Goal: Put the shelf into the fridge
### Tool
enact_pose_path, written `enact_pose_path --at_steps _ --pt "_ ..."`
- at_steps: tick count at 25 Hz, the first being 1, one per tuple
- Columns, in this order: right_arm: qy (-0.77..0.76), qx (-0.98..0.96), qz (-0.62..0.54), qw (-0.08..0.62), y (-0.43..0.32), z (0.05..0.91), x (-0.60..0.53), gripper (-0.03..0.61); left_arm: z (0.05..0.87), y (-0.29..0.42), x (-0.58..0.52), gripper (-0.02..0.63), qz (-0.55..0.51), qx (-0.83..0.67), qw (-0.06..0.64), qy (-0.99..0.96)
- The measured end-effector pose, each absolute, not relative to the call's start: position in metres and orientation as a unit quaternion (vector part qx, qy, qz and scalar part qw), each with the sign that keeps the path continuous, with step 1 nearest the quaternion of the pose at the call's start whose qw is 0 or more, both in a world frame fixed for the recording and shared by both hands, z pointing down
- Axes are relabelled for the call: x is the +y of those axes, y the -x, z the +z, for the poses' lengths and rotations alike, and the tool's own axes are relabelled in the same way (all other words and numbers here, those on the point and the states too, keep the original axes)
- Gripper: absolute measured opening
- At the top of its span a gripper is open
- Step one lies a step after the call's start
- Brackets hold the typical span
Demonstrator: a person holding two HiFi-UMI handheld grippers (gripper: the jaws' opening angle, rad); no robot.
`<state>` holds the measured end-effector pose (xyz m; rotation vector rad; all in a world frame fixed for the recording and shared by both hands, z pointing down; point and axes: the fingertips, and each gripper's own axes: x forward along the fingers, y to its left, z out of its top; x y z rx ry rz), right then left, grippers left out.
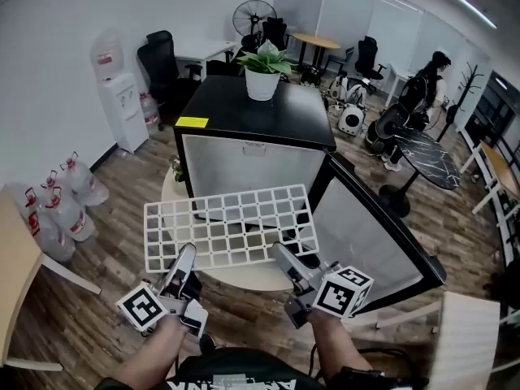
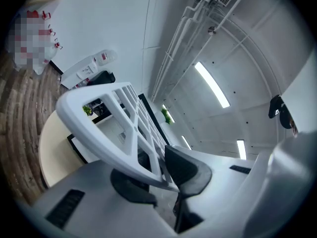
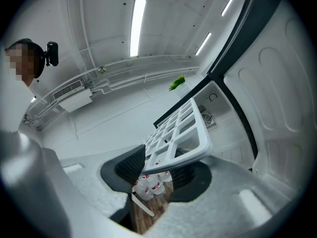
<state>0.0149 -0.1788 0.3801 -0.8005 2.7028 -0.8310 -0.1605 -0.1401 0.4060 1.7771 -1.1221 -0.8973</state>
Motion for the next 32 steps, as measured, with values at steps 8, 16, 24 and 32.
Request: enact_pose_path --at_steps 8,16,24,32 --pt "0.325 0.894 -0.284 0.119 -0.009 0.389 -0.193 0.137 0.414 0.17 -0.174 0.069 -0.327 -0.405 0.44 -0.732" --pt "0.378 0.863 -0.303 0.142 -0.005 0.409 -0.198 0.137 0.439 0.193 -0.201 0.067 -0.211 -0.422 0.413 -0.779" --pt "0.449 0.819 -0.33 0.136 -0.025 0.428 -0.193 0.137 0.425 0.17 -0.213 0.067 -0.236 -0.334 0.425 -0.808" --pt "0.454 0.82 -0.33 0.112 -0.039 0.439 -0.225 0.137 0.441 0.153 -0.244 0.067 -0.229 -0.329 0.451 -0.798"
